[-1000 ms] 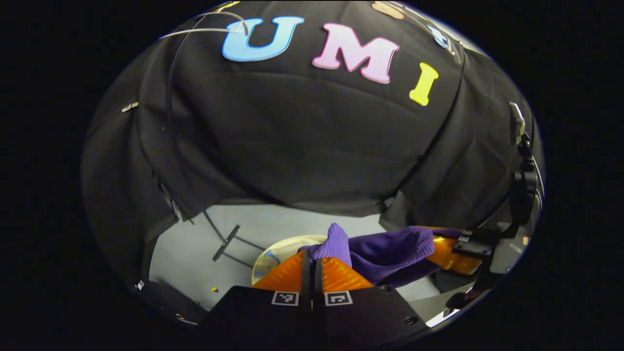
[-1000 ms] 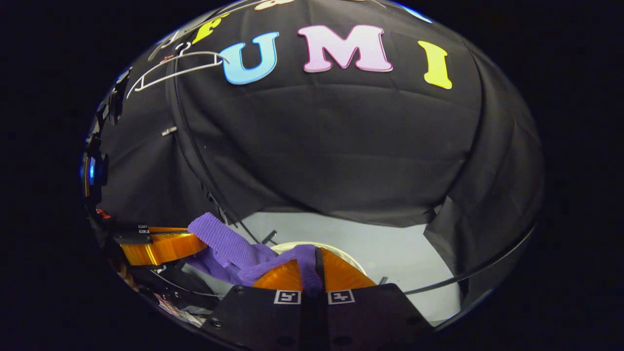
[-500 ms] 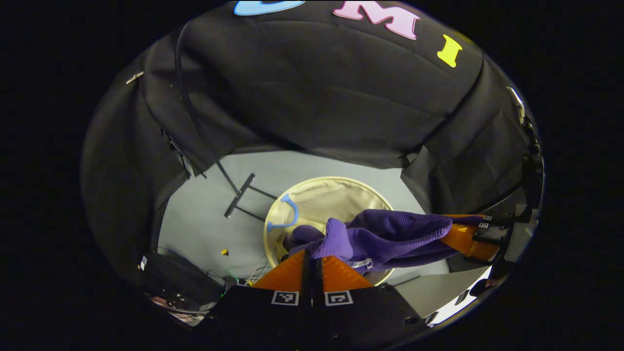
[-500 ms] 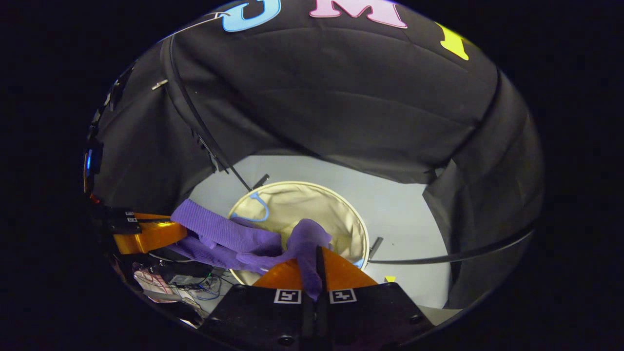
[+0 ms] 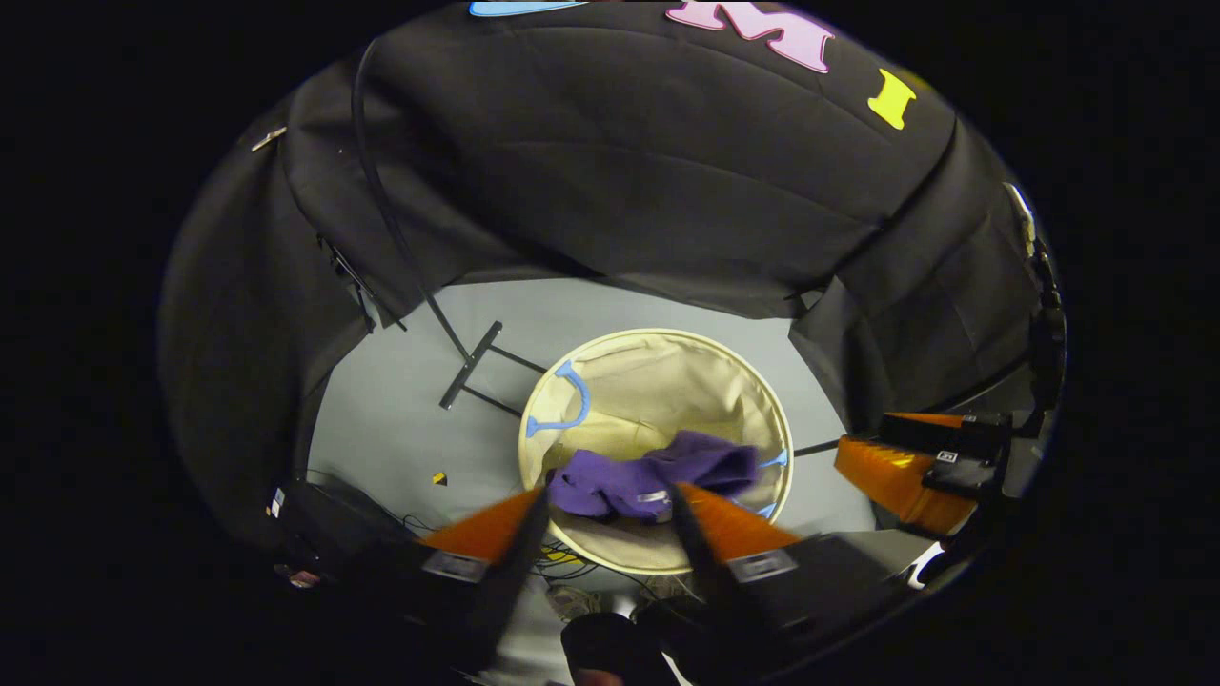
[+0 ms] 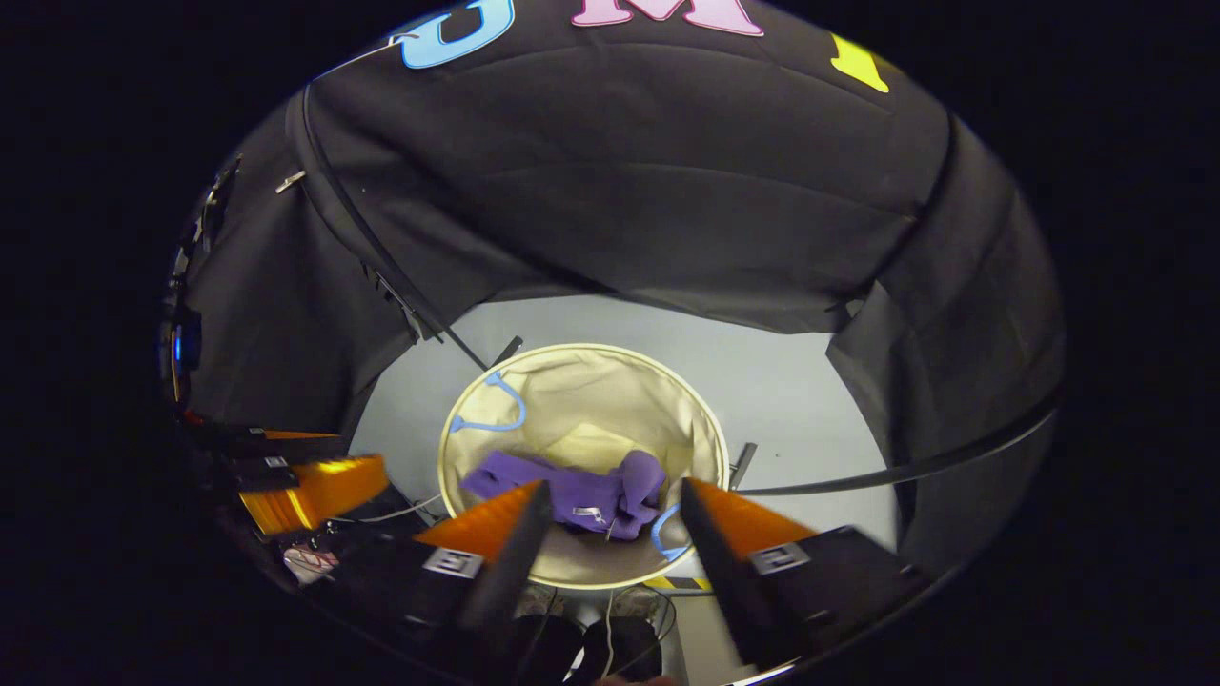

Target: Grasp the clothes on the hanger with both hands and then place them into the laundry hamper below.

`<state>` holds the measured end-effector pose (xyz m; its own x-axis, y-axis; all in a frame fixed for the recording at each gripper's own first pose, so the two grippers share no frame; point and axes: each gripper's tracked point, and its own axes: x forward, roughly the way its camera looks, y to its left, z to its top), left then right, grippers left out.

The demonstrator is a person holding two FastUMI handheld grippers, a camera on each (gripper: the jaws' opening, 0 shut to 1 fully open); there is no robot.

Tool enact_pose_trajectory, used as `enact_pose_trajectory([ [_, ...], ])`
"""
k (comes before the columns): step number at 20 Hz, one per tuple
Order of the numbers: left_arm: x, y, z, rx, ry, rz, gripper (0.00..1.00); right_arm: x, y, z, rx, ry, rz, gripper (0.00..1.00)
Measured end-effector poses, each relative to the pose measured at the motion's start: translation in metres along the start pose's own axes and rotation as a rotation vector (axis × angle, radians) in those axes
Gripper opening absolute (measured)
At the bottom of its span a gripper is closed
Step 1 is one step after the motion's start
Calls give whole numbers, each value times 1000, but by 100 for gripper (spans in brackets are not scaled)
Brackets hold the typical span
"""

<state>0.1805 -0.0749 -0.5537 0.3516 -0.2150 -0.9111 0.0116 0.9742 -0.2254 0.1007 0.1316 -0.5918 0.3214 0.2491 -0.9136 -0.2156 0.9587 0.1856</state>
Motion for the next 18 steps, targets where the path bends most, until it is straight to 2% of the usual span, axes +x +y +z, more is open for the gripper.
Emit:
enact_pose_trajectory([
  [1,22,3,0,8,1,5,95,5,-4,0,-6,-10,-17,99],
  [2,19,4,1,13,2,5,92,3,-5,2,-3,-15,-25,98],
  [3,22,2,-3,14,5,-1,95,0,-5,2,5,-15,-28,99],
  [7,7,-7,2,15,-21,-14,95,-14,-5,2,39,-23,-39,99],
  [12,-42,-15,35,14,-162,-35,96,-59,4,23,57,-114,-26,99],
  [18,-125,-21,70,80,-341,-41,96,-142,9,77,60,-288,-42,99],
])
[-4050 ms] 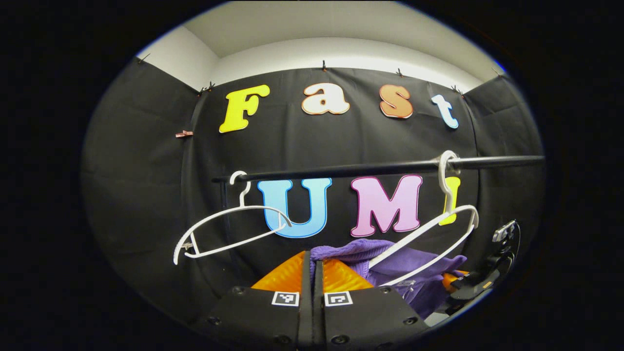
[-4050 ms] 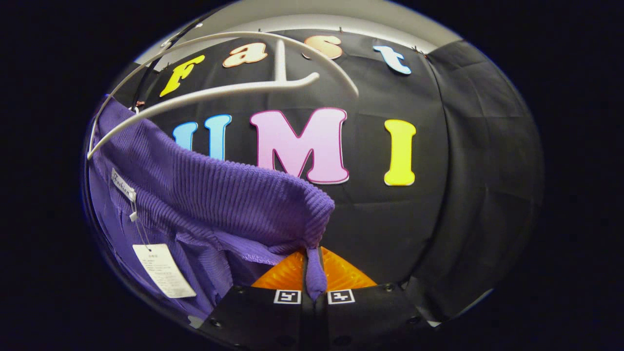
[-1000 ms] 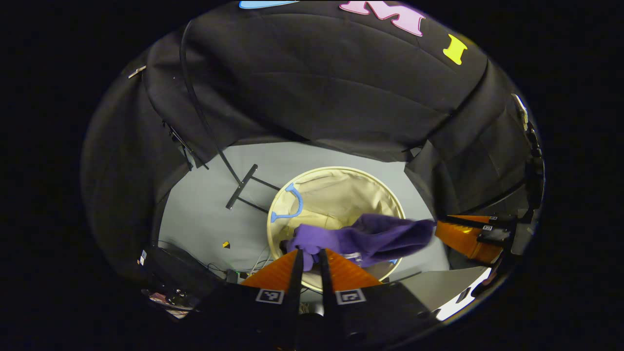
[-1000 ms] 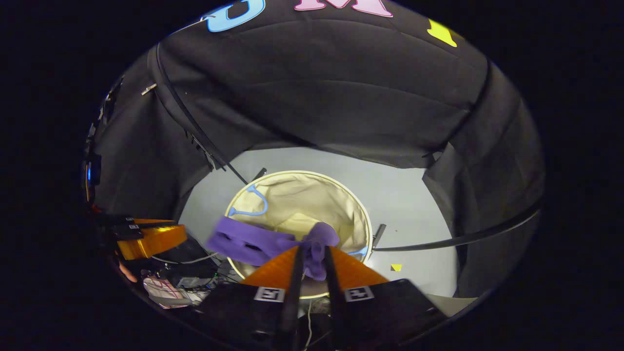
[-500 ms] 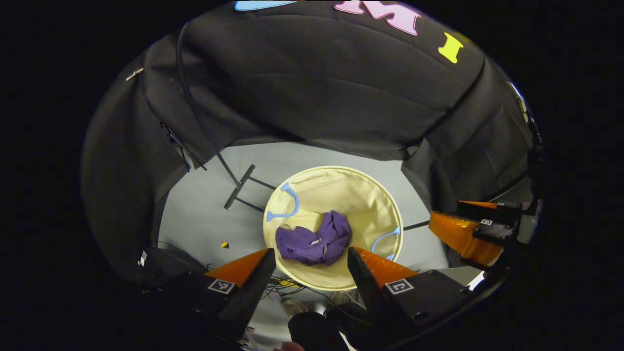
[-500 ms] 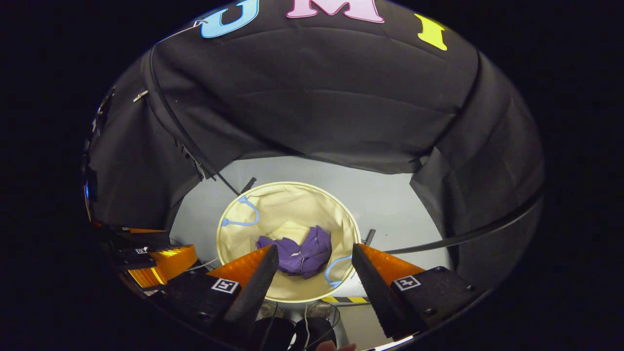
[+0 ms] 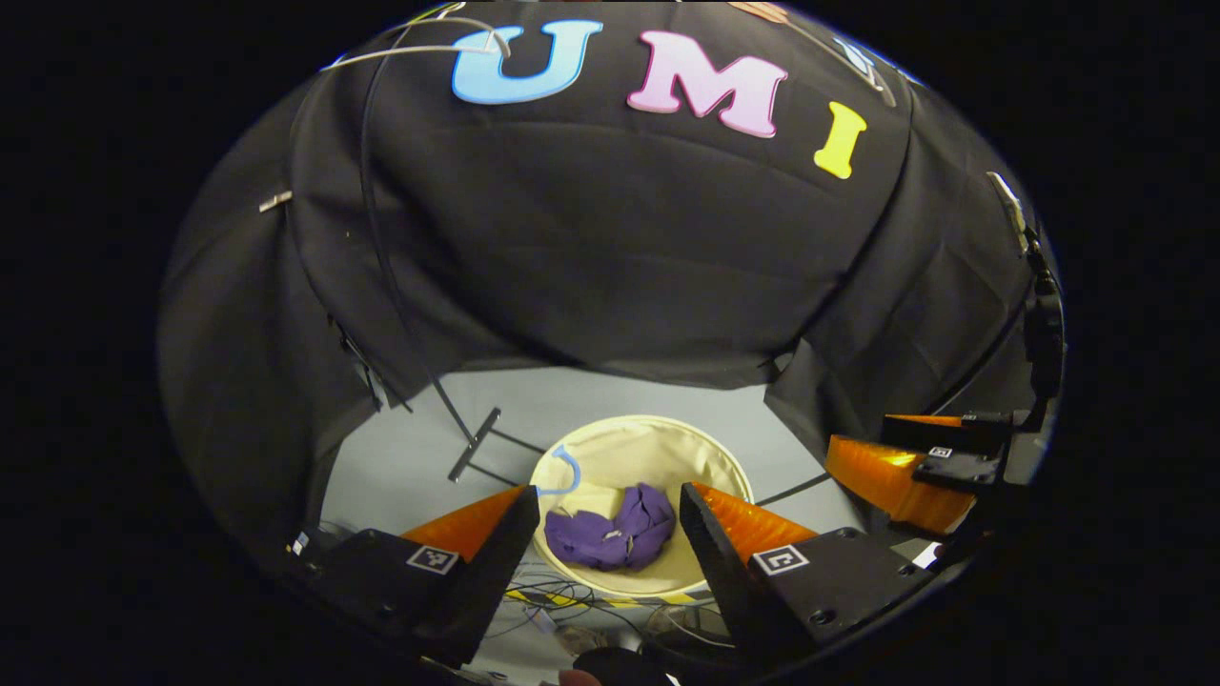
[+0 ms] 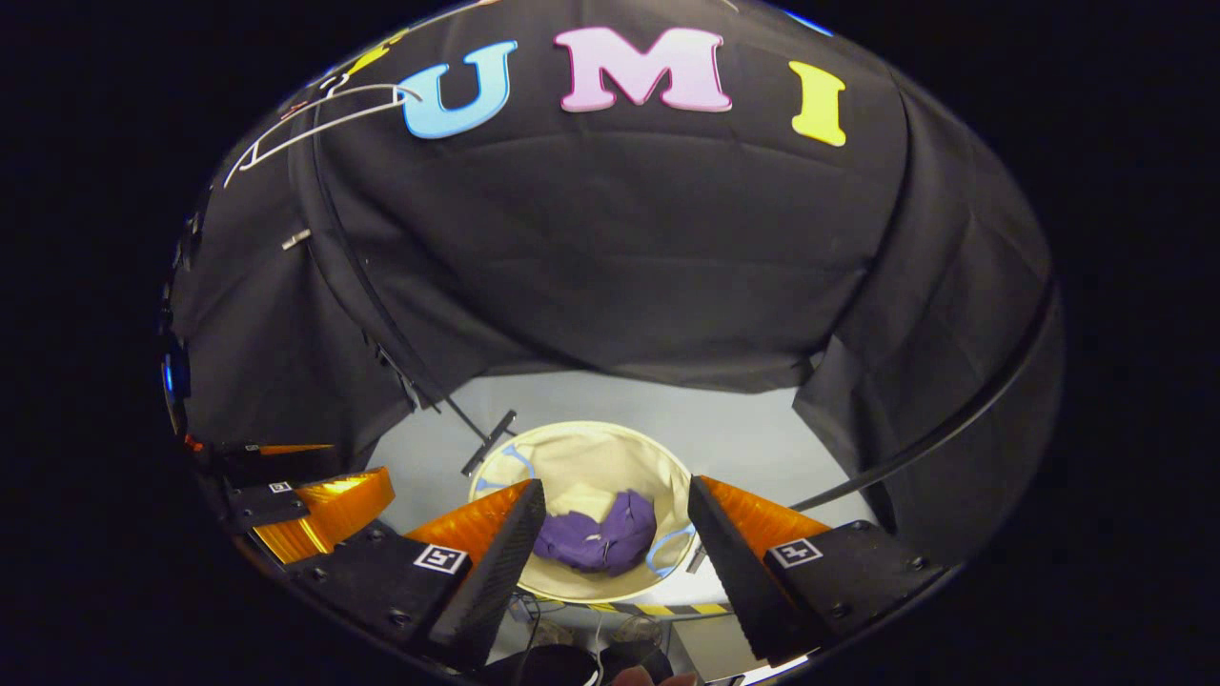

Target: Grasp the clothes on the hanger with both hands and then place them into the laundry hamper below.

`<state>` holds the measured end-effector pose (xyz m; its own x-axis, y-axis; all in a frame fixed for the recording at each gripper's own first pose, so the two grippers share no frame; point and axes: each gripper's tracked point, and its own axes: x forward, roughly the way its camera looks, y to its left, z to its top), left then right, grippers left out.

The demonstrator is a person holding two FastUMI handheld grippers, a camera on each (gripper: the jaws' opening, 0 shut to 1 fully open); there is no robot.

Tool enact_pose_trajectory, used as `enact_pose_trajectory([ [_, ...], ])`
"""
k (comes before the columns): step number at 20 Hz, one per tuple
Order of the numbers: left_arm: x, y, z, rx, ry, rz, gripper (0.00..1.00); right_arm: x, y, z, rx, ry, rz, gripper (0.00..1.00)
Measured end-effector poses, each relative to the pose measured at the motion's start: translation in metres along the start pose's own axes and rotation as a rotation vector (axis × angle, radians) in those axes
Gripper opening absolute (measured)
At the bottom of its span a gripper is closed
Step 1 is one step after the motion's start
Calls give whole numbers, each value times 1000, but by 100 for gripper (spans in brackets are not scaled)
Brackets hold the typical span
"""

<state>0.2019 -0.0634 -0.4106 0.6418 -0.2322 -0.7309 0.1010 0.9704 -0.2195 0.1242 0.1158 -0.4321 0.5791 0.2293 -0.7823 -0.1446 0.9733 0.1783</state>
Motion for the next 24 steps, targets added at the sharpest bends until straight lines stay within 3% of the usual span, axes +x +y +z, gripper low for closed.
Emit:
enact_pose_trajectory([
  [12,-146,-16,106,77,-324,-45,95,-127,22,126,-44,-354,-33,98],
  [24,-306,-7,195,127,-675,-62,95,-297,69,241,-94,-791,-96,99],
])
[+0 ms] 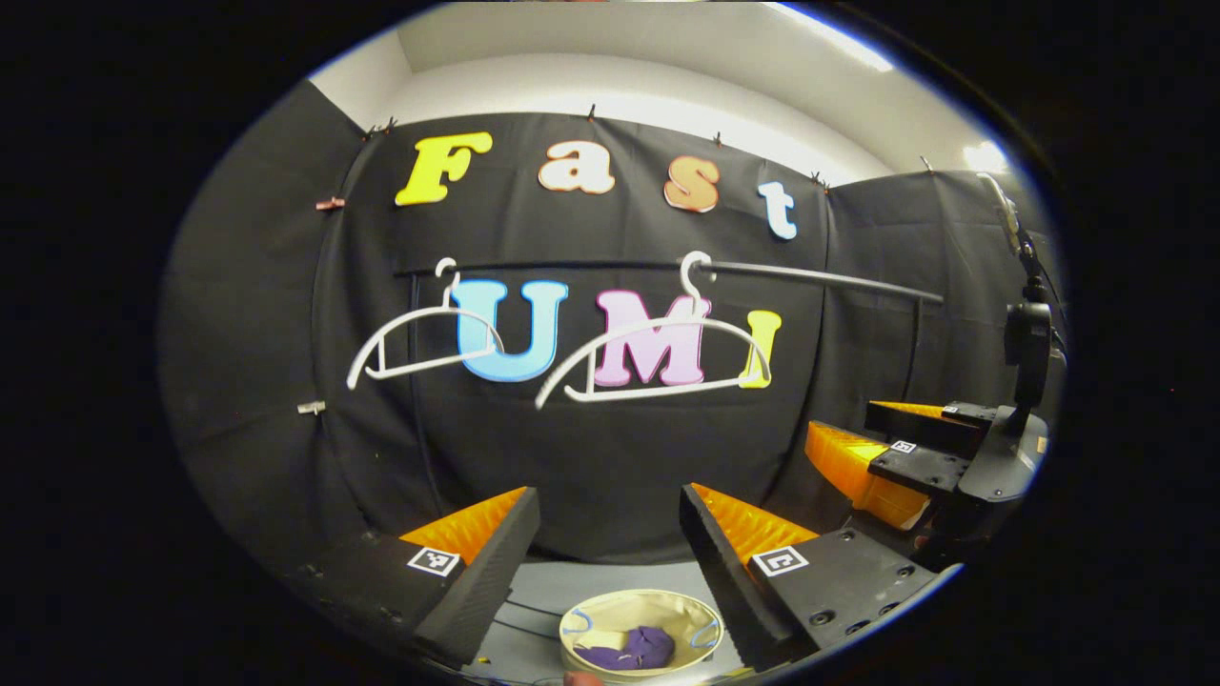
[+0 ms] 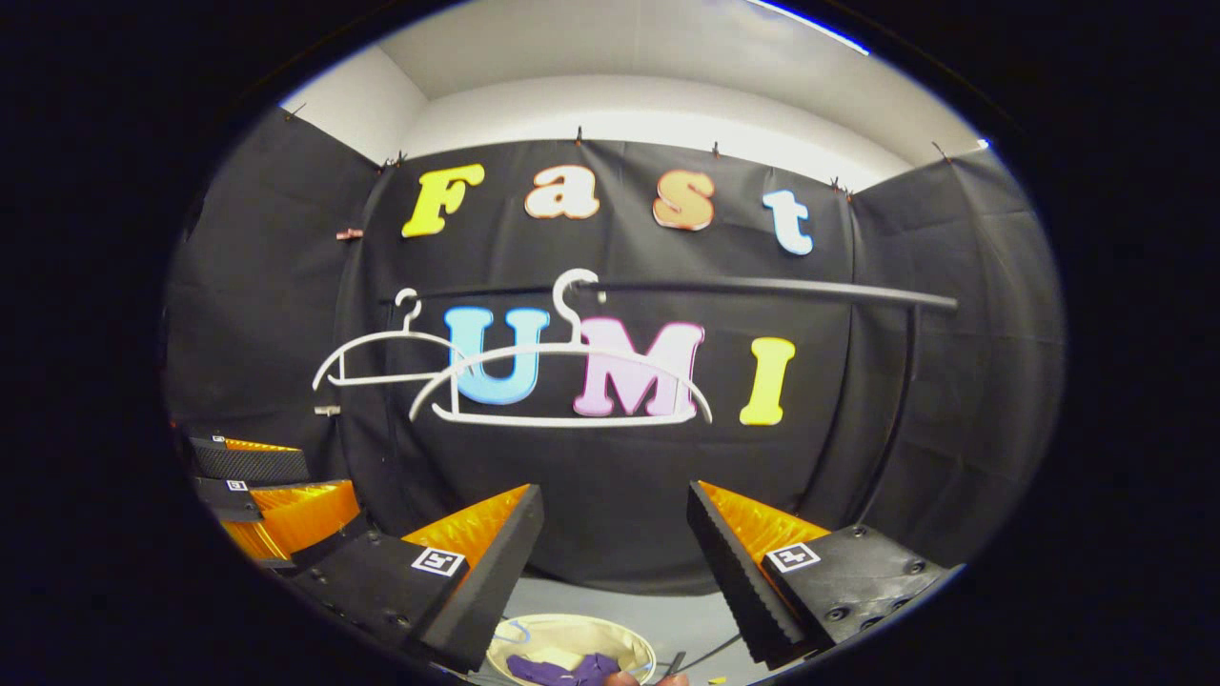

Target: Grasp the clothes on the hanger with both hands and then place them into the laundry hamper below.

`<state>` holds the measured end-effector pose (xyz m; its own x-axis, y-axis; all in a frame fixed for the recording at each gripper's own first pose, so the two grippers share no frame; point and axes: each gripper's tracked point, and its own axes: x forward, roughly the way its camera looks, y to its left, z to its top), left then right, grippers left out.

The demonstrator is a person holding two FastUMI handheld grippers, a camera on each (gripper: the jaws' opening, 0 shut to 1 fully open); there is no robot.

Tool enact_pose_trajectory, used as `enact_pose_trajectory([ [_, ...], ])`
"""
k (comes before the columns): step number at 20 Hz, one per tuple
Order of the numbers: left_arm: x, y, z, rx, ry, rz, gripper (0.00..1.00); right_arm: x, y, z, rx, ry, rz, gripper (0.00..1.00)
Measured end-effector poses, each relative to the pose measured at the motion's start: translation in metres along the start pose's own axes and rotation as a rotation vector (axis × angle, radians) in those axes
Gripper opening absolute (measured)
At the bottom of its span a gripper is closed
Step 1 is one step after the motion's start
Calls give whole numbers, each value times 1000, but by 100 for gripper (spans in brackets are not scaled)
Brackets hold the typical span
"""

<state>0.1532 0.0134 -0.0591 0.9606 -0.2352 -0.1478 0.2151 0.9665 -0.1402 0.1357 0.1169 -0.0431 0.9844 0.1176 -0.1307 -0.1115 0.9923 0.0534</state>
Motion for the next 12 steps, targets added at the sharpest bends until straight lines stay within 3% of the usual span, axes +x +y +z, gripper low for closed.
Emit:
enact_pose_trajectory([
  [4,-23,15,35,32,-94,-2,93,-22,13,37,-18,-88,-10,95],
  [6,-37,16,48,29,-137,-2,93,-25,17,43,-10,-101,-12,99],
  [12,-56,30,60,12,-173,19,92,-32,25,65,2,-145,-16,98],
])
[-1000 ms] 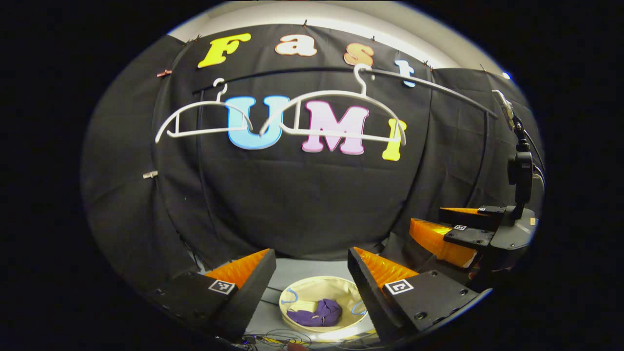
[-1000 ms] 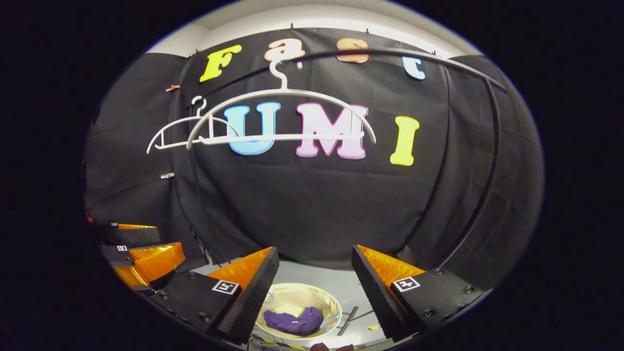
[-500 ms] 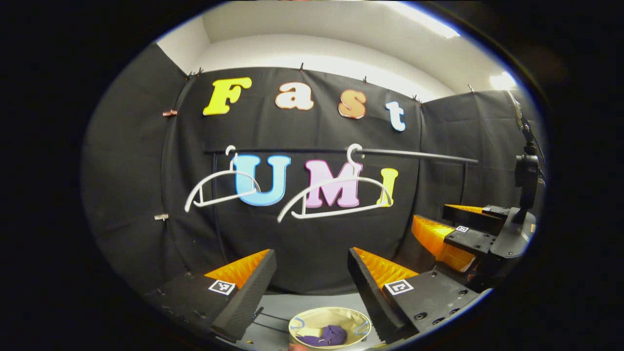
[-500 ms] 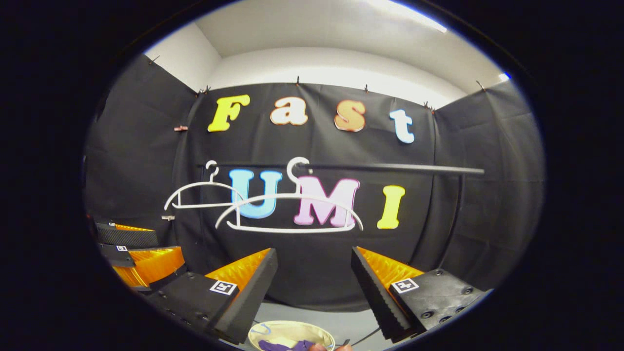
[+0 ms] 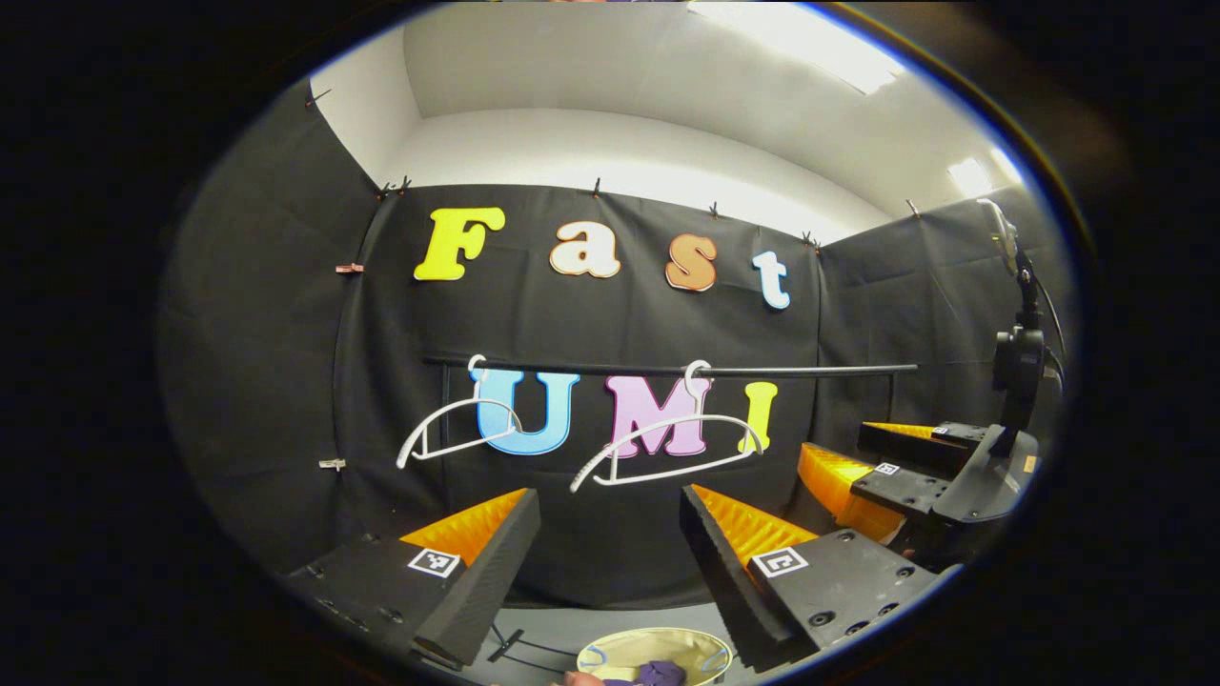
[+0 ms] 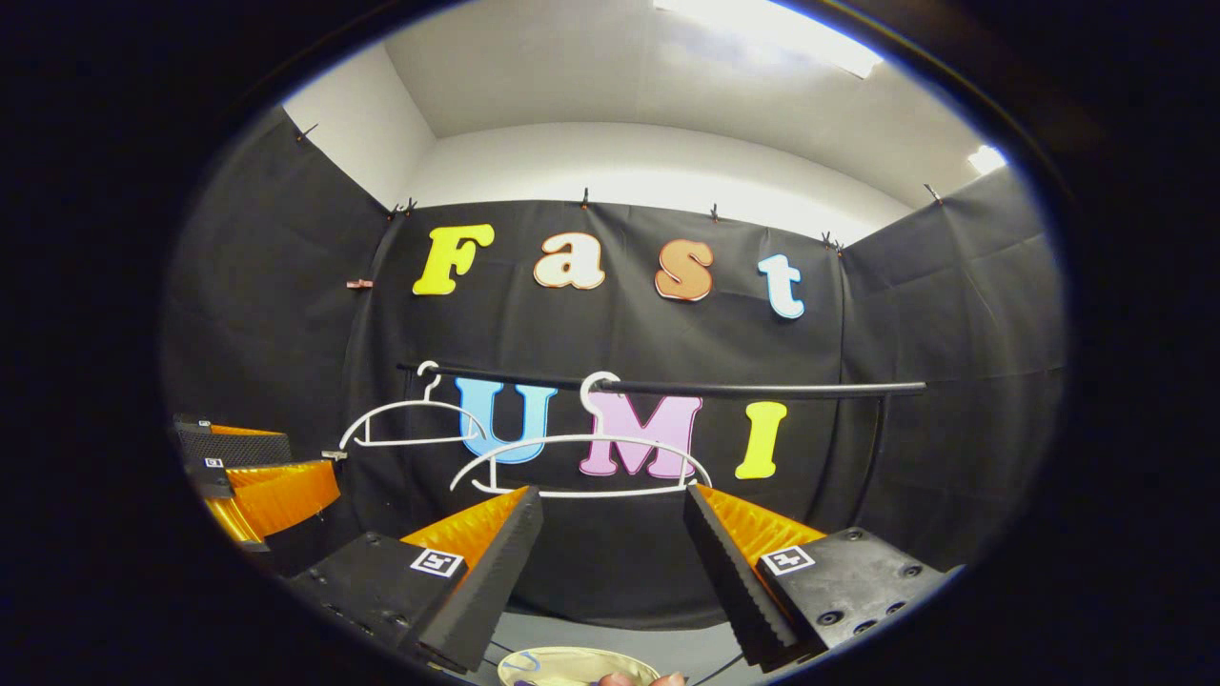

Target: Grasp the clothes on the hanger with both hands and then place them into the laundry hamper below.

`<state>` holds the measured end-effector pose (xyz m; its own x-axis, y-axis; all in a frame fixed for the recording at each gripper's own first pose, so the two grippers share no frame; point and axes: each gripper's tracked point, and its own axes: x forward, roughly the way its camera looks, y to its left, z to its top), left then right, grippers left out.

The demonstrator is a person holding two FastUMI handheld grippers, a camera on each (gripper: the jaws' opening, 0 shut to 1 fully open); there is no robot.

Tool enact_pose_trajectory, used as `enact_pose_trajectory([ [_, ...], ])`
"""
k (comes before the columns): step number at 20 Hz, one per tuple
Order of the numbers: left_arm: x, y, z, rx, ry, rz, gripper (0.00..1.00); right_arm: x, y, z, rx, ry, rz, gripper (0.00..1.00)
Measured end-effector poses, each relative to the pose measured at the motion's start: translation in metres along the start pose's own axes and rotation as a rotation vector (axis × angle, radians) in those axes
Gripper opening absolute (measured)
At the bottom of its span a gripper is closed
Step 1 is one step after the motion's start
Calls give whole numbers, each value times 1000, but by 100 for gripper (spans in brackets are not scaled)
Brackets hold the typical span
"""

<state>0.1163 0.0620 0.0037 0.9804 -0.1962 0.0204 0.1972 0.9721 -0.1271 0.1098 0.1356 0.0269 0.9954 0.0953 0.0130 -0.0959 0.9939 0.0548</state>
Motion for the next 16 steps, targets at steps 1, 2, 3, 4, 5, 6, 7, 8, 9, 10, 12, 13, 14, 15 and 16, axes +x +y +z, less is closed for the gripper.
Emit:
enact_pose_trajectory([
  [1,0,5,1,4,-1,2,95,0,1,5,-6,-12,-1,97],
  [2,0,9,2,8,-8,2,97,1,1,7,-14,-21,-2,97],
  [3,0,10,6,8,-15,0,95,1,2,11,-20,-30,-2,97],
  [4,0,9,9,10,-21,-3,95,0,3,14,-24,-39,-2,97],
  [5,1,8,12,12,-24,-5,92,-1,4,17,-25,-45,0,97],
  [6,1,7,13,16,-32,-8,95,-2,6,17,-27,-50,1,97],
  [7,1,7,15,19,-38,-10,95,-3,6,17,-28,-52,-3,97],
  [8,0,7,16,19,-42,-10,95,-2,6,16,-27,-53,-7,97],
  [9,0,7,15,19,-43,-9,95,-2,5,15,-24,-47,-9,97],
  [10,1,5,13,19,-38,-9,95,-2,5,12,-22,-39,-7,97],
  [12,2,3,13,25,-44,-6,92,-2,2,10,-33,-41,-13,97],
  [13,1,3,14,28,-46,-5,92,-2,0,11,-33,-47,-19,97],
  [14,1,4,12,26,-43,2,95,-4,-1,12,-26,-49,-20,97],
  [15,1,5,12,21,-42,4,95,-5,-1,12,-18,-52,-19,97],
  [16,0,4,13,18,-41,4,95,-5,-2,13,-16,-54,-19,97],
])
